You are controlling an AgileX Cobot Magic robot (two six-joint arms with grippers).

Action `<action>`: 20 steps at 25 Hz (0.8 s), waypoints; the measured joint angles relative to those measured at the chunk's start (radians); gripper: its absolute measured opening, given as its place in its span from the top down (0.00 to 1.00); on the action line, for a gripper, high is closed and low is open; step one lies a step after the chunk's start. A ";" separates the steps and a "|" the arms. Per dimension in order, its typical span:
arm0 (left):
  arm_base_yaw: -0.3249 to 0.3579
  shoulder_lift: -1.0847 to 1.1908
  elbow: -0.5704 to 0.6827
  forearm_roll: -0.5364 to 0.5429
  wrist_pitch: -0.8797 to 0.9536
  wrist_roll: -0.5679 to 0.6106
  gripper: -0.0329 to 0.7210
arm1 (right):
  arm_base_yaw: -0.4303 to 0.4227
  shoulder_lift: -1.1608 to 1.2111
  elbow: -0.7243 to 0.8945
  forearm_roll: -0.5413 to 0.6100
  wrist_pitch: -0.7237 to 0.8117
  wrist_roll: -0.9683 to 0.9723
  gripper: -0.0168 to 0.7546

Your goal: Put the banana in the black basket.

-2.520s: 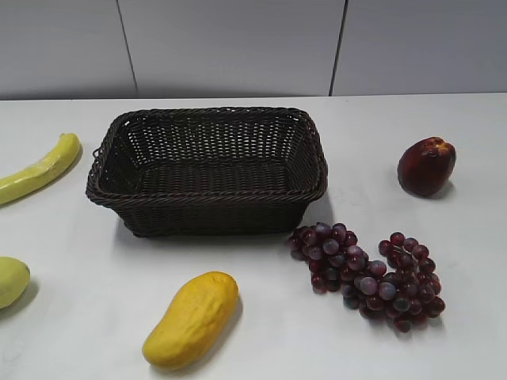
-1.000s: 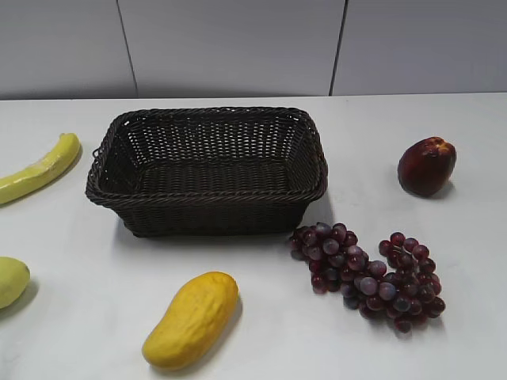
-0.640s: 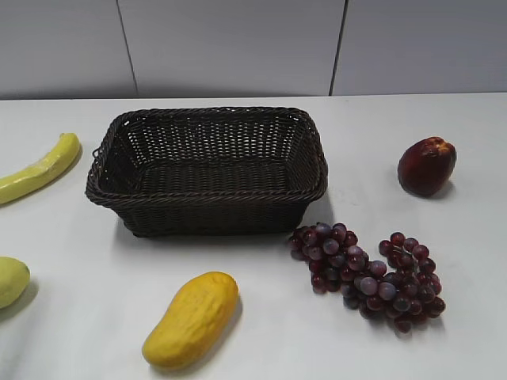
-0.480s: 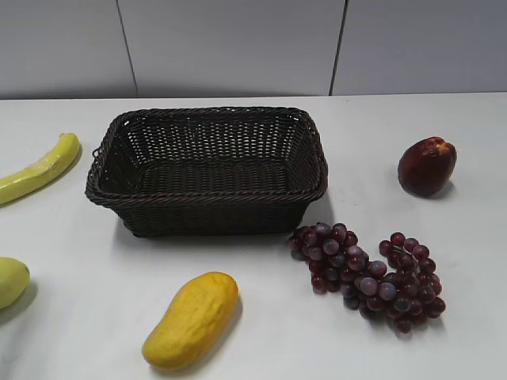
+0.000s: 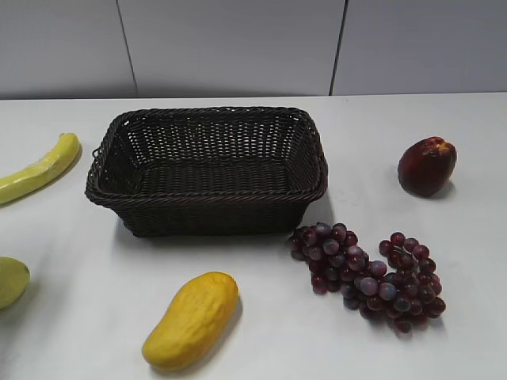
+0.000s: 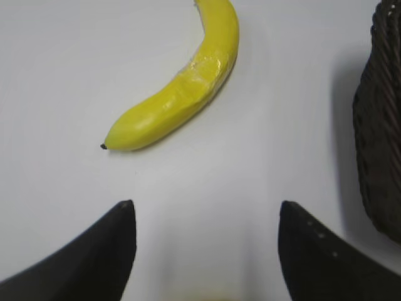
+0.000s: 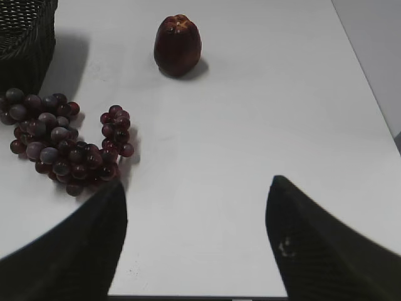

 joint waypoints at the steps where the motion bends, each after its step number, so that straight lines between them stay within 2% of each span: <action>1: 0.000 0.038 -0.034 0.001 0.016 0.000 0.04 | 0.000 0.000 0.000 0.000 0.000 0.000 0.26; 11: 0.000 0.370 -0.427 0.004 0.222 0.064 0.04 | 0.000 0.000 0.000 0.000 0.000 0.000 0.26; 20: -0.031 0.549 -0.605 0.005 0.254 0.130 0.04 | 0.000 0.000 0.000 0.000 0.000 0.000 0.26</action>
